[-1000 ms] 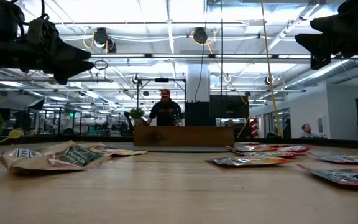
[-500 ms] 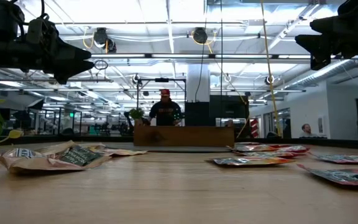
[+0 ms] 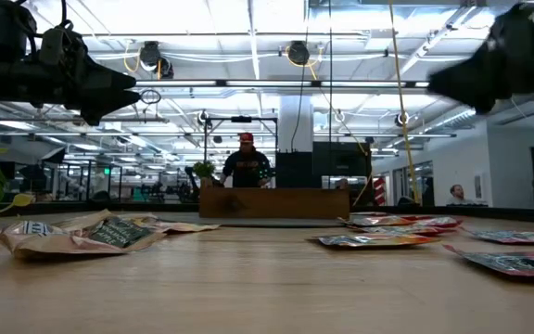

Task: Pick & Place Tea
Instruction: Put the red tea bag into the right section of the wooden organizer

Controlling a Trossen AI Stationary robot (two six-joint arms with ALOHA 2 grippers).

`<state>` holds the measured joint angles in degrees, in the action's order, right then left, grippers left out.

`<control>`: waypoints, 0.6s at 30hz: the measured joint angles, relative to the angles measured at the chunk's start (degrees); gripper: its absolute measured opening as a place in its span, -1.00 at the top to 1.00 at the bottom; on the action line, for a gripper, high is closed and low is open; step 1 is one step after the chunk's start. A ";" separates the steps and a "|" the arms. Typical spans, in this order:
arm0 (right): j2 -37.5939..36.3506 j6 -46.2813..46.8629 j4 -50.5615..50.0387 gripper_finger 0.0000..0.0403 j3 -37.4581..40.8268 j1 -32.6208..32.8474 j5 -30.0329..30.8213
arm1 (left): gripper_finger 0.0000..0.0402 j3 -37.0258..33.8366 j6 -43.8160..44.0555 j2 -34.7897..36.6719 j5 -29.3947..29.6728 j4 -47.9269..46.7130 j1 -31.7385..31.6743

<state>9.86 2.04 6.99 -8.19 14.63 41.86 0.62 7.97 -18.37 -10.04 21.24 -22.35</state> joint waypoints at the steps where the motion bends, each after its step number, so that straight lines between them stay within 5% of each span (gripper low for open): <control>1: 2.35 1.53 -1.44 0.01 -2.43 -0.03 1.83 | -0.06 0.00 0.00 0.00 -0.02 -0.01 0.00; 10: 32.63 16.62 -31.68 -0.26 -28.85 -9.52 4.02 | -0.06 0.00 0.00 0.00 -0.02 0.00 -0.02; 18: 54.05 13.00 -47.93 -0.28 -49.50 -32.76 -18.54 | -0.06 0.00 0.00 0.02 0.00 -0.02 -0.02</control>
<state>63.91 15.05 -40.94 -57.69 -18.13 23.32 0.62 7.97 -18.35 -10.04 21.23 -22.37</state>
